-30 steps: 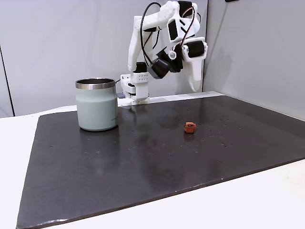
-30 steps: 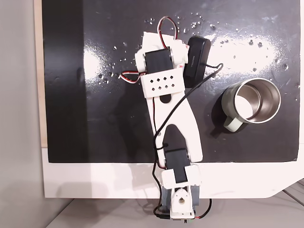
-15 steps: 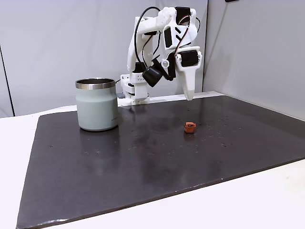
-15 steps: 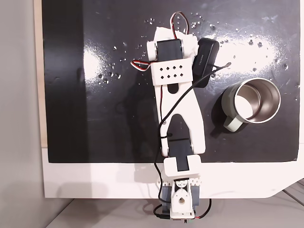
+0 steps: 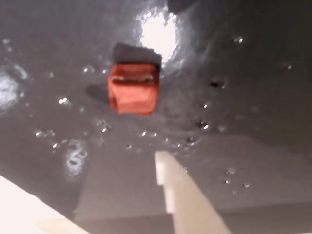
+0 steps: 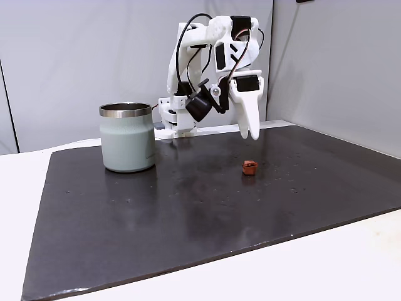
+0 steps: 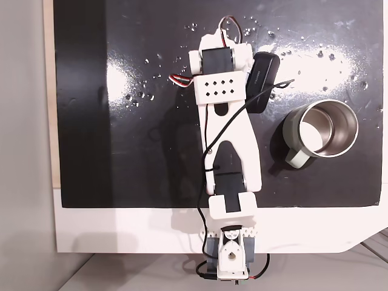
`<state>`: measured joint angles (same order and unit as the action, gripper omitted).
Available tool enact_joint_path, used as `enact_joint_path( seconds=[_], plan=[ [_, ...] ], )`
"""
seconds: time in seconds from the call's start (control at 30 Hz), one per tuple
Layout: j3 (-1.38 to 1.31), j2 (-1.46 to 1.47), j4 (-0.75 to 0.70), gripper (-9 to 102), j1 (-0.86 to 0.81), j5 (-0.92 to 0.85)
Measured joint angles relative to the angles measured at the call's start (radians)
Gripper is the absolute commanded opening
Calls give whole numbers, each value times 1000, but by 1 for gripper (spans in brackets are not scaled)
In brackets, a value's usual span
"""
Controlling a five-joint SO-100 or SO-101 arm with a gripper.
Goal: Grasp a cube and put it in the cup.
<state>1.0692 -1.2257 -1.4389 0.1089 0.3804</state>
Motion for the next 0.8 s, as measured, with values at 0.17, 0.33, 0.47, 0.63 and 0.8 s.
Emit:
enact_joint_path(
  seconds=[0.17,0.33,0.47,0.63,0.8],
  plan=[
    [0,54,-18,37,2,-3],
    [-38,115,-26,37,0,-20],
    [-97,176,-60,37,2,-20],
    [-169,239,-92,36,0,-26],
    [-202,284,-98,35,2,-26]
  ],
)
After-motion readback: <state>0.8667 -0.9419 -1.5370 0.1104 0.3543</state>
